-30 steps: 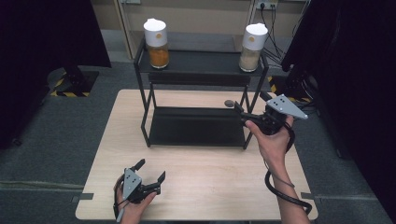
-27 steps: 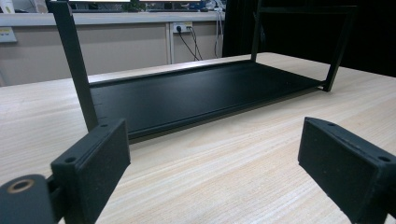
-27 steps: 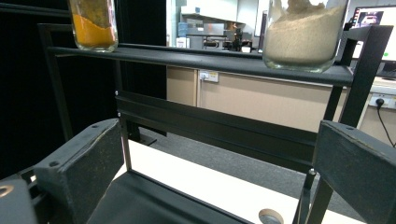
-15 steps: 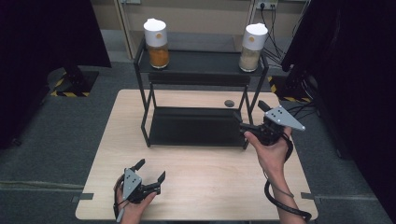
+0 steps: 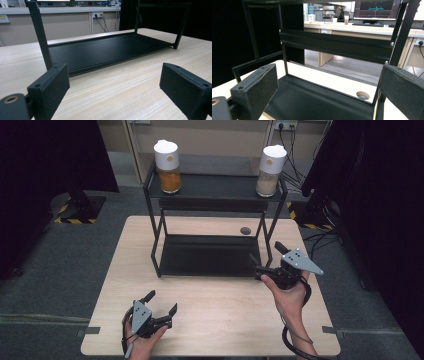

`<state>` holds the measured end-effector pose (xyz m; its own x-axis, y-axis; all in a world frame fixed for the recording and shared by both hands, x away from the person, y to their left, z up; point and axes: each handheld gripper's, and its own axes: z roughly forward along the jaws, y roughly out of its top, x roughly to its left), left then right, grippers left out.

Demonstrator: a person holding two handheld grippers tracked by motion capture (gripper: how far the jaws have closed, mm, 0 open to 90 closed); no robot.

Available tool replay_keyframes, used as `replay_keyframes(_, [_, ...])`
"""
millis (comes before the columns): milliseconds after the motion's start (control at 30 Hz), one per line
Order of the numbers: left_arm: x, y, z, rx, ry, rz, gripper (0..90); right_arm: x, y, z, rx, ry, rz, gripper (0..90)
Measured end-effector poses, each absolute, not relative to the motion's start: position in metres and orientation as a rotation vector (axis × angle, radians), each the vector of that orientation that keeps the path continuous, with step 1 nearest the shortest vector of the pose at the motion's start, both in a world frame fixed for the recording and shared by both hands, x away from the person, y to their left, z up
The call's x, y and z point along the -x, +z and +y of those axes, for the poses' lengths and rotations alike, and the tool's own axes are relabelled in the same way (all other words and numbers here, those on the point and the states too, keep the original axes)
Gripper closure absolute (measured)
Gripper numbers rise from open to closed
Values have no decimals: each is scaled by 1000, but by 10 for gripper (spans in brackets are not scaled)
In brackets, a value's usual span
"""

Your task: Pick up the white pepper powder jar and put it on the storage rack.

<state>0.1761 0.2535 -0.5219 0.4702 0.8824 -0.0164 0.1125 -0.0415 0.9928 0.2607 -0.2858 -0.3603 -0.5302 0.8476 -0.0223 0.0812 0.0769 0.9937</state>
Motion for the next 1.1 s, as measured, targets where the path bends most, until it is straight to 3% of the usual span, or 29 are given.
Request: replay_keyframes(1100, [-176,-522,252,-1496,794,912,84,-232,-420,-292,-991,1498,1764,24])
